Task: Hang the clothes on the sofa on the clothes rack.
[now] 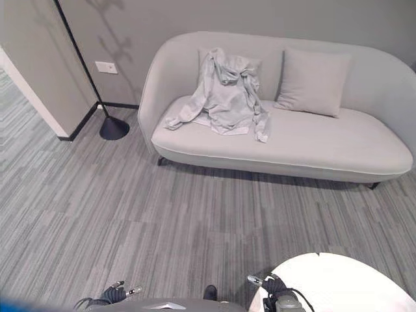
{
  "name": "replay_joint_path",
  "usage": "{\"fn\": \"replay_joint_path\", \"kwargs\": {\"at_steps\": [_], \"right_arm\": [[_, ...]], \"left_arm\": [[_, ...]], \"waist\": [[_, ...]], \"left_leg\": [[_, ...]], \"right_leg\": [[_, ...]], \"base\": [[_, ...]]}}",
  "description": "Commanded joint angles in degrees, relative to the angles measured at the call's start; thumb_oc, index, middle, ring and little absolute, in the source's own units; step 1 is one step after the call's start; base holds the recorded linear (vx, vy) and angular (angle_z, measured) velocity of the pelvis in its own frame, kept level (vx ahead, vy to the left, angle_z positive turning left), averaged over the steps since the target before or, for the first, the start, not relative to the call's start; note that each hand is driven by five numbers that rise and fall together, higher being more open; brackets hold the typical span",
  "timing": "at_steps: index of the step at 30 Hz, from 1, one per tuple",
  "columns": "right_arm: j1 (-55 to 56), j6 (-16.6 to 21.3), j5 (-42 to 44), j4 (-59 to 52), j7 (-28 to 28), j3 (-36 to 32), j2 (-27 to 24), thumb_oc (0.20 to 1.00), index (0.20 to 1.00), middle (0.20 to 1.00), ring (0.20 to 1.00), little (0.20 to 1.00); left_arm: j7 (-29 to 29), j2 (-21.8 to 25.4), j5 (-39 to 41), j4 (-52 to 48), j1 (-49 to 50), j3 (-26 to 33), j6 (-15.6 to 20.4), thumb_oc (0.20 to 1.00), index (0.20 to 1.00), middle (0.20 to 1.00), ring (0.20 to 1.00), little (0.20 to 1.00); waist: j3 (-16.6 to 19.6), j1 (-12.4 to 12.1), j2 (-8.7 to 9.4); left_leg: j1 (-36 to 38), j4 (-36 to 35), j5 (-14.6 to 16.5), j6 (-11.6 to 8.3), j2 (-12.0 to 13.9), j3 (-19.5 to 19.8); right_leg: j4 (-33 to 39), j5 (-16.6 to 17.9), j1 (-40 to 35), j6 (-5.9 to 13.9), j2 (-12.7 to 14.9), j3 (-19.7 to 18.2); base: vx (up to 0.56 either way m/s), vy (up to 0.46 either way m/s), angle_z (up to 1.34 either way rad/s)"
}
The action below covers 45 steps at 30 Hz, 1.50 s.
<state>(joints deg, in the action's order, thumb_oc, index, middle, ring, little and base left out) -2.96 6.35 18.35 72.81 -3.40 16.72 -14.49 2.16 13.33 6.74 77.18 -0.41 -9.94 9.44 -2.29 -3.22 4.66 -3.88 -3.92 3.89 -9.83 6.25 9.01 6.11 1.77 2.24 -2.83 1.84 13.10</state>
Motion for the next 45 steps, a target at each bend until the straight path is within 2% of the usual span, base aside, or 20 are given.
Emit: {"fn": "replay_joint_path", "kwargs": {"at_steps": [1, 3, 7, 8, 11, 13, 20, 23, 24, 25, 27, 28, 30, 31, 34, 36, 38, 41, 42, 45], "right_arm": [[-1.06, 1.25, -0.04, 0.52, -0.67, -0.44, 0.27, 1.0, 1.0, 1.0, 1.0, 1.0], [-0.79, 1.26, -0.45, 0.52, -0.76, -0.47, 0.5, 1.0, 1.0, 1.0, 1.0, 1.0], [-0.58, 1.07, -0.91, 0.38, -0.75, -0.44, 0.79, 1.0, 1.0, 1.0, 1.0, 1.0], [-0.3, 0.76, -1.83, 0.48, -0.51, -0.06, 1.31, 1.0, 1.0, 1.0, 1.0, 1.0], [0.0, 0.57, -2.53, 0.65, -0.51, 0.2, 1.53, 1.0, 1.0, 1.0, 1.0, 1.0], [0.16, 0.36, -2.87, 0.52, -0.27, 0.46, 2.29, 1.0, 1.0, 1.0, 1.0, 1.0], [-0.23, -0.01, -3.62, 0.25, 0.14, 0.58, 3.16, 1.0, 1.0, 1.0, 1.0, 1.0], [-0.41, -0.11, -3.67, 0.19, 0.45, 0.52, 3.29, 1.0, 1.0, 1.0, 1.0, 1.0], [-0.7, -0.15, -3.52, -0.04, 0.65, 0.33, 3.33, 1.0, 1.0, 1.0, 1.0, 1.0], [-0.71, -0.16, -3.52, -0.04, 0.65, 0.33, 3.33, 1.0, 1.0, 1.0, 1.0, 1.0], [-1.05, -0.07, -3.49, -0.23, 0.47, -0.38, 3.27, 1.0, 1.0, 1.0, 1.0, 1.0], [-1.06, -0.07, -3.49, -0.24, 0.46, -0.38, 3.27, 1.0, 1.0, 1.0, 1.0, 1.0], [-0.44, 0.02, -3.6, -0.35, 0.47, -0.75, 3.47, 1.0, 1.0, 1.0, 1.0, 1.0], [-0.21, -0.01, -3.74, -0.48, 0.37, -0.74, 3.43, 1.0, 1.0, 1.0, 1.0, 1.0], [0.33, -0.12, -3.43, -0.86, 0.26, -0.76, 3.18, 1.0, 1.0, 1.0, 1.0, 1.0], [-0.08, -0.46, -3.41, -0.47, 0.1, -0.88, 3.04, 1.0, 1.0, 1.0, 1.0, 1.0], [-0.69, -0.93, -3.64, 0.42, -0.19, -1.12, 2.82, 1.0, 1.0, 1.0, 1.0, 1.0], [-0.83, -1.29, -4.09, 1.21, -0.63, -1.72, 2.48, 1.0, 1.0, 1.0, 1.0, 1.0], [-0.63, -1.35, -4.06, 1.18, -0.65, -1.74, 2.37, 1.0, 1.0, 1.0, 1.0, 1.0], [0.22, -1.17, -3.7, 1.18, -0.48, -2.12, 2.22, 1.0, 1.0, 1.0, 1.0, 1.0]], "left_arm": [[0.3, -0.01, 2.59, 1.64, -1.1, -1.07, 0.27, 1.0, 1.0, 1.0, 1.0, 1.0], [0.13, 0.0, 2.28, 1.81, -0.88, -0.99, 0.25, 1.0, 1.0, 1.0, 1.0, 1.0], [-0.12, 0.29, 2.19, 2.28, -0.48, -0.75, 0.11, 1.0, 1.0, 1.0, 1.0, 1.0], [-0.4, 0.26, 1.17, 2.51, 0.47, -0.45, -0.28, 1.0, 1.0, 1.0, 1.0, 1.0], [-0.31, 0.54, 0.58, 2.74, 1.05, -0.12, -0.42, 1.0, 1.0, 1.0, 1.0, 1.0], [-0.38, 1.11, 0.47, 2.83, 0.79, -0.07, -0.58, 1.0, 1.0, 1.0, 1.0, 1.0], [-0.29, 1.86, -0.19, 1.99, 0.23, -0.49, -0.76, 1.0, 1.0, 1.0, 1.0, 1.0], [-0.18, 2.27, -0.03, 1.81, -0.17, -0.49, -0.82, 1.0, 1.0, 1.0, 1.0, 1.0], [-0.23, 2.65, 0.5, 1.31, -0.19, -0.31, -0.9, 1.0, 1.0, 1.0, 1.0, 1.0], [-0.23, 2.65, 0.5, 1.3, -0.19, -0.3, -0.9, 1.0, 1.0, 1.0, 1.0, 1.0], [-0.38, 2.61, 0.21, 1.61, 0.09, -0.52, -1.27, 1.0, 1.0, 1.0, 1.0, 1.0], [-0.38, 2.6, 0.21, 1.61, 0.09, -0.52, -1.27, 1.0, 1.0, 1.0, 1.0, 1.0], [-0.69, 2.42, -0.62, 2.36, 0.82, -1.15, -1.71, 1.0, 1.0, 1.0, 1.0, 1.0], [-0.79, 2.42, -0.53, 2.38, 0.92, -1.16, -1.65, 1.0, 1.0, 1.0, 1.0, 1.0], [-0.95, 2.4, -0.22, 2.14, 0.51, -1.27, -1.16, 1.0, 1.0, 1.0, 1.0, 1.0], [-0.61, 2.12, 0.04, 2.11, -0.09, -1.52, -0.69, 1.0, 1.0, 1.0, 1.0, 1.0], [-0.3, 1.62, -0.71, 2.1, -0.98, -2.24, -0.28, 1.0, 1.0, 1.0, 1.0, 1.0], [-0.07, 0.75, -1.62, 1.94, -2.3, -4.05, -0.05, 1.0, 1.0, 1.0, 1.0, 1.0], [-0.36, 0.8, -2.25, 1.91, -2.55, -4.54, -0.01, 1.0, 1.0, 1.0, 1.0, 1.0], [-0.05, 1.06, -2.17, 2.34, -2.38, -3.57, 0.1, 1.0, 1.0, 1.0, 1.0, 1.0]], "waist": [[-2.95, -1.19, -3.81], [-3.61, -2.09, -4.12], [-4.35, -3.11, -4.57], [-3.76, -3.7, -4.61], [-3.05, -3.81, -4.67], [-1.88, -3.24, -3.6], [0.21, -2.92, -1.87], [0.29, -2.95, -2.07], [-0.19, -2.84, -2.92], [-0.18, -2.86, -2.91], [-2.3, -1.15, -5.55], [-2.35, -1.13, -5.49], [-2.98, -0.28, -6.61], [-3.2, -0.34, -6.64], [-3.57, -1.21, -6.25], [-3.95, -1.36, -5.61], [-4.02, -0.48, -5.8], [-4.61, 1.9, -6.44], [-4.48, 2.1, -6.11], [-3.49, 2.99, -3.93]], "left_leg": [[-6.89, -1.08, -7.9, 4.66, -6.46, -0.89], [-11.15, -1.08, -8.16, 4.46, -8.81, -1.9], [-13.81, -1.08, -10.05, 3.96, -10.04, -4.31], [-12.67, -1.08, -10.39, 4.8, -9.87, -5.41], [-11.24, -1.08, -11.78, 4.92, -9.1, -5.39], [-9.13, -1.08, -12.71, 5.27, -8.04, -6.7], [-4.73, -1.08, -8.91, 8.11, -9.12, -9.02], [-3.39, -1.08, -7.78, 9.01, -9.55, -9.16], [-1.69, -1.08, -7.06, 9.87, -9.54, -8.85], [-1.7, -1.08, -7.06, 9.88, -9.56, -8.87], [2.81, -1.08, -5.16, 11.78, -9.33, -8.87], [2.84, -1.08, -5.16, 11.8, -9.42, -8.87], [5.24, -1.08, -3.79, 12.43, -8.76, -9.16], [6.24, -1.08, -3.12, 12.42, -8.75, -9.1], [8.06, -1.08, -1.08, 11.7, -8.54, -8.43], [9.09, -1.08, 0.41, 10.75, -8.26, -7.17], [10.32, -1.08, 2.01, 9.92, -7.29, -6.09], [11.99, -1.08, 2.88, 8.74, -5.62, -6.56], [12.3, -1.08, 3.22, 8.45, -5.43, -6.24], [13.44, -1.08, 4.46, 7.21, -3.97, -5.76]], "right_leg": [[-1.11, -1.71, 1.45, 11.67, 0.67, 0.68], [-1.11, -2.91, -0.29, 11.27, -0.17, -0.21], [-1.11, -4.29, -3.14, 10.45, -1.44, -2.02], [-1.11, -4.87, -4.65, 10.11, -2.23, -3.34], [-1.11, -5.36, -5.2, 10.24, -2.48, -3.65], [-1.11, -5.7, -5.84, 10.78, -1.68, -3.38], [-2.33, -3.49, -7.6, 13.09, 1.61, -3.03], [-6.93, -3.35, -6.22, 13.91, 2.87, -2.59], [-14.05, -2.63, -3.35, 14.55, 3.72, -1.95], [-14.25, -2.74, -3.24, 14.57, 3.77, -1.98], [-31.36, 2.49, 2.94, 15.0, 6.38, 1.01], [-31.57, 2.37, 3.01, 15.03, 6.49, 0.97], [-37.94, 4.18, 5.98, 14.74, 7.32, 2.02], [-38.46, 3.99, 6.68, 14.51, 8.93, 2.83], [-28.06, 2.29, 6.63, 13.65, 13.94, 6.04], [-14.54, 4.79, 7.19, 14.6, 15.72, 5.94], [-3.43, 8.08, 9.95, 16.37, 16.0, 3.5], [-1.11, 8.61, 16.68, 17.83, 15.9, -0.35], [-1.11, 7.95, 16.4, 17.83, 15.2, -0.48], [-1.11, 10.31, 13.73, 17.83, 14.24, -0.23]], "base": [[0.2, 0.014, -0.26], [0.21, 0.025, -0.26], [0.21, 0.043, -0.39], [0.39, 0.119, -0.37], [0.24, 0.089, -0.39], [0.46, 0.221, -0.22], [0.32, 0.176, -0.13], [0.19, 0.157, -0.11], [0.14, 0.132, -0.28], [0.27, 0.3, -0.19], [0.26, 0.279, -0.12], [0.22, 0.158, -0.11], [0.22, 0.102, 0.03], [0.28, 0.061, 0.07], [0.31, -0.081, 0.05], [0.3, -0.193, 0.05], [0.36, -0.165, -0.1], [0.36, -0.151, -0.01], [0.42, -0.233, 0.24], [0.46, -0.327, 0.35]]}}
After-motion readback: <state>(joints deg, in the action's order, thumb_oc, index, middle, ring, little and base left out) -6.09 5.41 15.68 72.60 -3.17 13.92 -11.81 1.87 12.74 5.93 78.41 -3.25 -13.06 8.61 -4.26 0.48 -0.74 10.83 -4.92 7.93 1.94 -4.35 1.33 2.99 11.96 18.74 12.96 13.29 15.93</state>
